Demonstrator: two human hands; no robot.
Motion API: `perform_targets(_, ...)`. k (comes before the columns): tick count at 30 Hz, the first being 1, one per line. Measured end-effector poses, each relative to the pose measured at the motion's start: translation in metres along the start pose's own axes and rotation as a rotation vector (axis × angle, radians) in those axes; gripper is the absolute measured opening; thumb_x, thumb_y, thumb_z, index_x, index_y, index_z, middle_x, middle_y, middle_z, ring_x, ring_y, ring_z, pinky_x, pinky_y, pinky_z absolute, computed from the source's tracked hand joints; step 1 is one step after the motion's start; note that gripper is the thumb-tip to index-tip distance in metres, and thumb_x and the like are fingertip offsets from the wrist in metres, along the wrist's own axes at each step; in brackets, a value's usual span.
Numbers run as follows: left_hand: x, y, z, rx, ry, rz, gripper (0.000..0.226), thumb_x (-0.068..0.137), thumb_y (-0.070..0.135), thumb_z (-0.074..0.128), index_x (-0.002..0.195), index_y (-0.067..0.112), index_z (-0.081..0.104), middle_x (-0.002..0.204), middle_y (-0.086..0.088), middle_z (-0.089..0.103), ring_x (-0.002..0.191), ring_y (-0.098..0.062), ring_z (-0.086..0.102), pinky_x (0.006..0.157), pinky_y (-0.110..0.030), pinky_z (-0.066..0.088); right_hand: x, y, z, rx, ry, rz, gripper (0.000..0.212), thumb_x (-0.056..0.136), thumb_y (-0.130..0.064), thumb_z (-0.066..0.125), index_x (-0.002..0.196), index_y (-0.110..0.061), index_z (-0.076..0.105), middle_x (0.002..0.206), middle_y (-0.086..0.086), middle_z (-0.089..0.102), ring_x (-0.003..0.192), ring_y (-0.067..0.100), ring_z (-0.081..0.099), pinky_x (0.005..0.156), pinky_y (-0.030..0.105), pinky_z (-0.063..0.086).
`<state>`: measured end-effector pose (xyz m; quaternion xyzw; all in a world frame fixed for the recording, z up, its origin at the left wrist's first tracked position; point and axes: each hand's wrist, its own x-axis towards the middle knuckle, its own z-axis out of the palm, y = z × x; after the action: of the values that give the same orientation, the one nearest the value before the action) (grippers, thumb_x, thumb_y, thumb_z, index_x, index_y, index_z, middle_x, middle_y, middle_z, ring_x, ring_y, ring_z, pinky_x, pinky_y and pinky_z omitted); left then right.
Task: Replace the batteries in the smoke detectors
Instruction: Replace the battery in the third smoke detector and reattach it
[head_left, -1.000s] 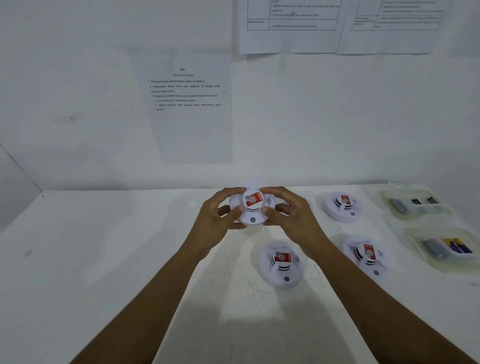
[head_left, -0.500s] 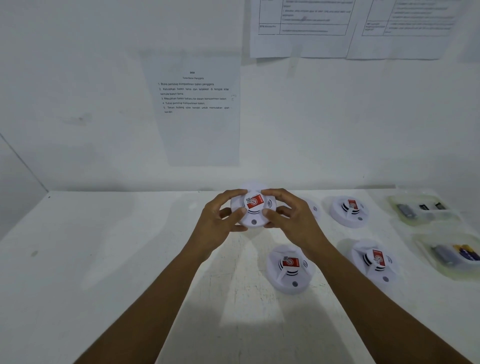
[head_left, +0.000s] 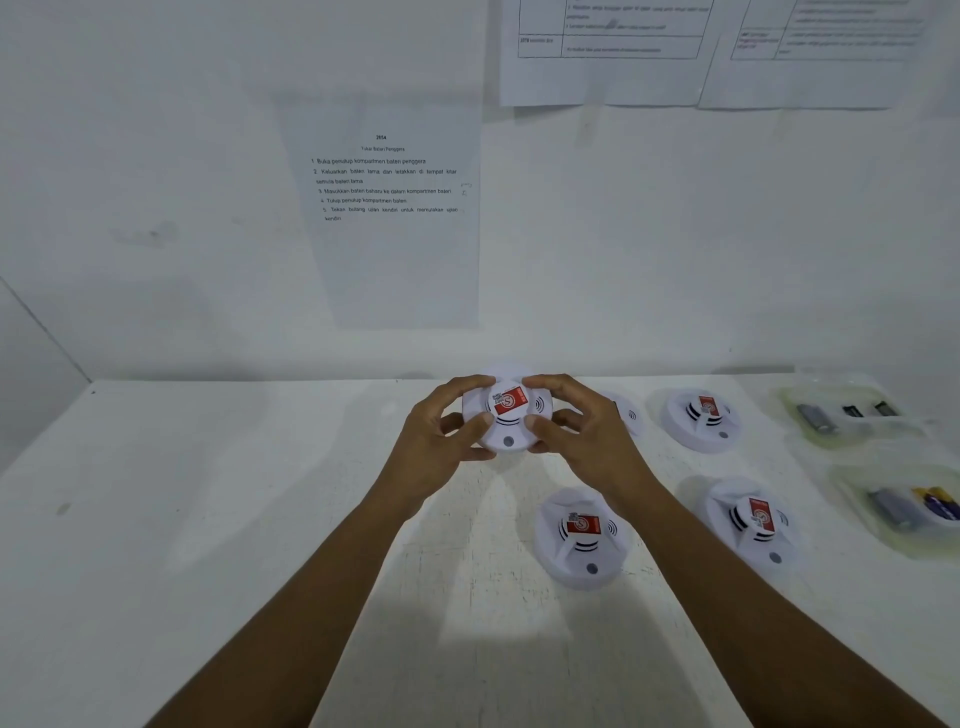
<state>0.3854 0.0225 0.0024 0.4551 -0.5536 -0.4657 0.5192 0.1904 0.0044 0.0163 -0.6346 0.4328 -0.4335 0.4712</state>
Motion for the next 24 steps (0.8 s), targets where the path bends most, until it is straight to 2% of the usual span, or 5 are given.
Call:
perform_targets(7,0.005,-0.003,-0.001,0.005,-0.007,-0.003,0.037,0.09,0.017,0.065,0.126,0.021,0.058,0.129,-0.001,0.061,0.108,-0.025,0.065,0.074,-0.036,0.06,0.005,0.005,0.0,-0.018,0.017,0.009,0.035,0.089,-0.014,0.07,0.122,-0.02,0.062,0.12,0.001,0.066,0.101,0.025,0.069,0.08,0.045,0.061)
perform_targets(13,0.009,-0.007,-0.002,0.002,-0.015,-0.01,0.037,0.089,0.016,0.066,0.125,0.021,0.058,0.128,-0.002,0.061,0.108,-0.026,0.065,0.074,-0.036,0.06,0.011,0.012,0.001,-0.04,0.029,0.0,0.037,0.089,-0.016,0.069,0.124,-0.021,0.061,0.13,0.005,0.059,0.106,0.026,0.067,0.08,0.042,0.061)
perform_targets(24,0.014,-0.016,-0.003,0.019,-0.029,-0.028,0.044,0.083,0.031,0.069,0.125,0.027,0.058,0.13,0.0,0.059,0.108,-0.024,0.066,0.075,-0.036,0.06,0.014,0.019,0.0,-0.04,0.029,0.028,0.04,0.089,-0.014,0.07,0.128,-0.018,0.06,0.131,0.004,0.059,0.106,0.024,0.066,0.08,0.043,0.061)
